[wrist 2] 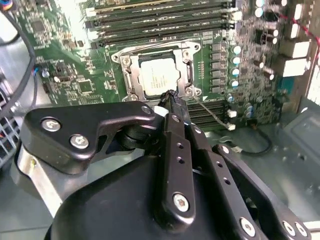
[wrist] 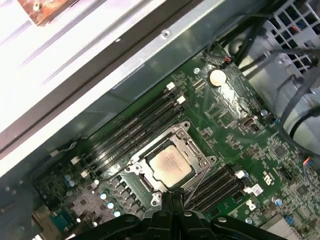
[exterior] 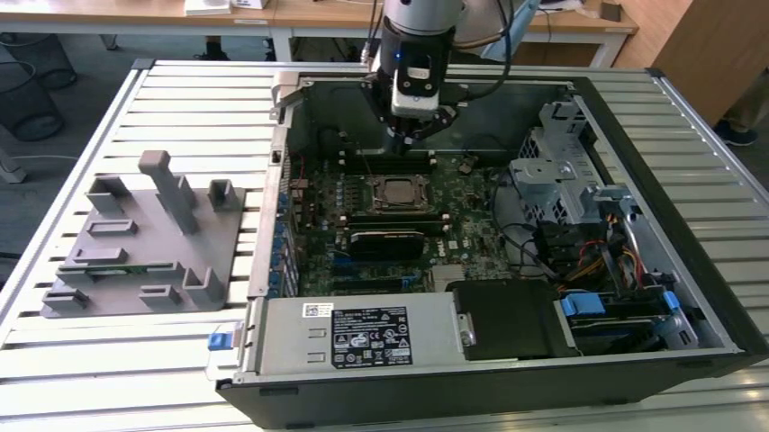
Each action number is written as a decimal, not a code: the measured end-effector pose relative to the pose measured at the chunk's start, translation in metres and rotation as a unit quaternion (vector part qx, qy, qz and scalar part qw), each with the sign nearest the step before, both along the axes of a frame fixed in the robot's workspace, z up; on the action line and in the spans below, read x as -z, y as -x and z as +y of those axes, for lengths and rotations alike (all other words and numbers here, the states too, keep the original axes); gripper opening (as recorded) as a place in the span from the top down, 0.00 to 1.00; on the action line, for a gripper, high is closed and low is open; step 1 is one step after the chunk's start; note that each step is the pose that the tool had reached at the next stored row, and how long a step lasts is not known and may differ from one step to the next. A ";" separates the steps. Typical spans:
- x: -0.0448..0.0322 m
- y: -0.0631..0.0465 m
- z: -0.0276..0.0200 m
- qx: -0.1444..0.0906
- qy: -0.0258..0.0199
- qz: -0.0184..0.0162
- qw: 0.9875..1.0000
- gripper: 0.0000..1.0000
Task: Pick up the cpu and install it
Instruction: 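Install the first cpu locking lever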
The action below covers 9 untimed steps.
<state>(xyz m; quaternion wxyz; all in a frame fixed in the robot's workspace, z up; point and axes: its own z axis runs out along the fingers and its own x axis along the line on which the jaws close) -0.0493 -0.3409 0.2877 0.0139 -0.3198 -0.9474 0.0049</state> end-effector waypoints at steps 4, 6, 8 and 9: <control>0.0007 0.000 0.0000 -0.034 0.000 0.000 0.999 0.89; 0.0010 0.000 -0.0001 -0.044 0.000 -0.002 0.999 0.89; 0.0013 0.000 0.0000 -0.055 -0.002 -0.004 0.998 0.89; 0.0014 0.000 0.0000 -0.061 -0.002 -0.005 0.998 0.89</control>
